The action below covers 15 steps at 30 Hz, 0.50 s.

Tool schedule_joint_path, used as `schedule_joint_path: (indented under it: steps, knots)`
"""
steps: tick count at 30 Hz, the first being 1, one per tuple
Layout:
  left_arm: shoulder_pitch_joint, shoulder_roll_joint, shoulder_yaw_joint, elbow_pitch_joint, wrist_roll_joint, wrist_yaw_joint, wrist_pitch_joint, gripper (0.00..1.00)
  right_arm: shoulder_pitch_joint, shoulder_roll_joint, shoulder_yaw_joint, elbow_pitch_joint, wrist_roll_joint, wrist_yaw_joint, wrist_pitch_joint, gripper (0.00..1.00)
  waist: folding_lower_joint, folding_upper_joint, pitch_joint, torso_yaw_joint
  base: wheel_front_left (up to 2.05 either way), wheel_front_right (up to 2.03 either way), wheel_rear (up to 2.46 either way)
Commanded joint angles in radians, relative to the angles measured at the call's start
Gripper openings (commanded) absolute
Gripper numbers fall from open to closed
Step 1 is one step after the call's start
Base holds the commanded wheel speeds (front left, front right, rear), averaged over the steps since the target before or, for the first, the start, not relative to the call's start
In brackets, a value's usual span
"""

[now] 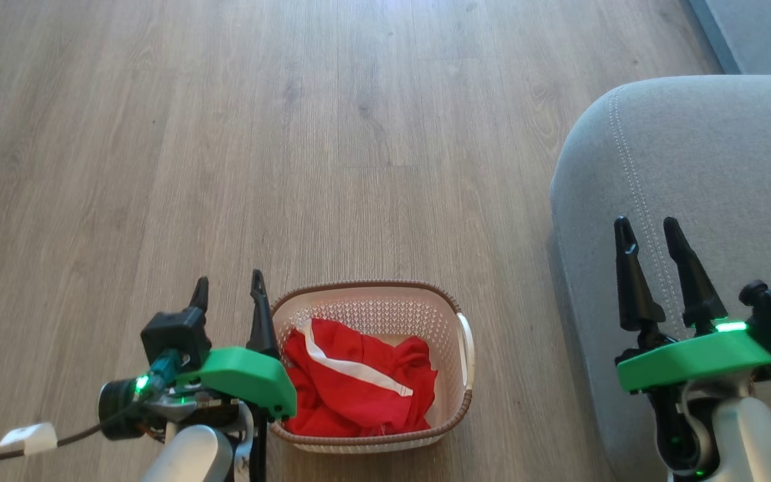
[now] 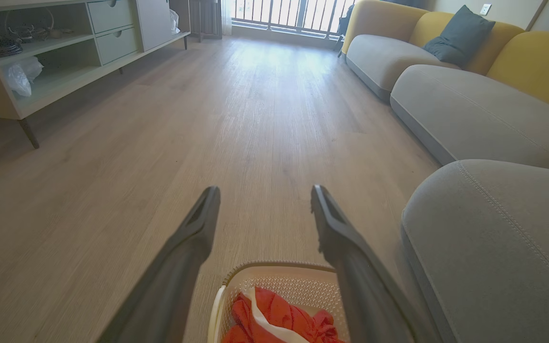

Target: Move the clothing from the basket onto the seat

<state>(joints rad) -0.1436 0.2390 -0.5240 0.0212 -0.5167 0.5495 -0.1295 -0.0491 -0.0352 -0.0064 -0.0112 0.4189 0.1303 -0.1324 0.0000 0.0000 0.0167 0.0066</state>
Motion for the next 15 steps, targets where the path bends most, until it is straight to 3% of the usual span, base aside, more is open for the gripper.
schedule_joint_path:
  steps: [1,4,5,8,12,13,15]
  knots:
    - [-0.058,0.024,0.016,-0.031,0.021,0.015,-0.015,1.00,-0.028,-0.011,0.007,-0.031,-0.020,0.000,-0.011,1.00,0.0000,0.0000,-0.001,0.000,0.00,0.00,0.00]
    - [-0.061,0.022,0.010,-0.034,0.015,0.022,-0.024,1.00,-0.030,-0.011,-0.004,-0.033,-0.023,0.000,-0.020,1.00,0.0000,0.0000,-0.001,0.001,0.00,0.00,0.00]
    - [-0.058,0.015,0.013,-0.049,0.004,0.007,-0.027,1.00,-0.028,-0.011,-0.005,-0.030,-0.030,0.000,-0.023,1.00,0.0000,0.0000,0.000,0.001,0.00,0.00,0.00]
    - [-0.029,-0.008,0.053,-0.054,-0.062,-0.121,-0.036,1.00,-0.029,-0.011,-0.003,-0.030,-0.052,0.000,-0.032,1.00,0.0000,0.0000,0.000,0.004,0.00,0.00,0.00]
    - [0.007,-0.067,0.177,-0.025,-0.046,-0.264,-0.047,1.00,-0.024,-0.012,0.009,-0.023,-0.101,0.000,-0.044,1.00,0.0000,0.0000,0.000,0.006,0.00,0.00,0.00]
    - [0.007,-0.067,0.177,-0.025,-0.046,-0.264,-0.047,1.00,-0.024,-0.012,0.009,-0.023,-0.101,0.000,-0.044,1.00,0.0000,0.0000,0.000,0.006,0.00,0.00,0.00]
    - [0.018,-0.099,0.232,-0.016,-0.002,-0.315,-0.053,1.00,-0.025,-0.012,0.013,-0.026,-0.127,0.000,-0.049,1.00,0.0000,0.0000,0.000,0.007,0.00,0.00,0.00]
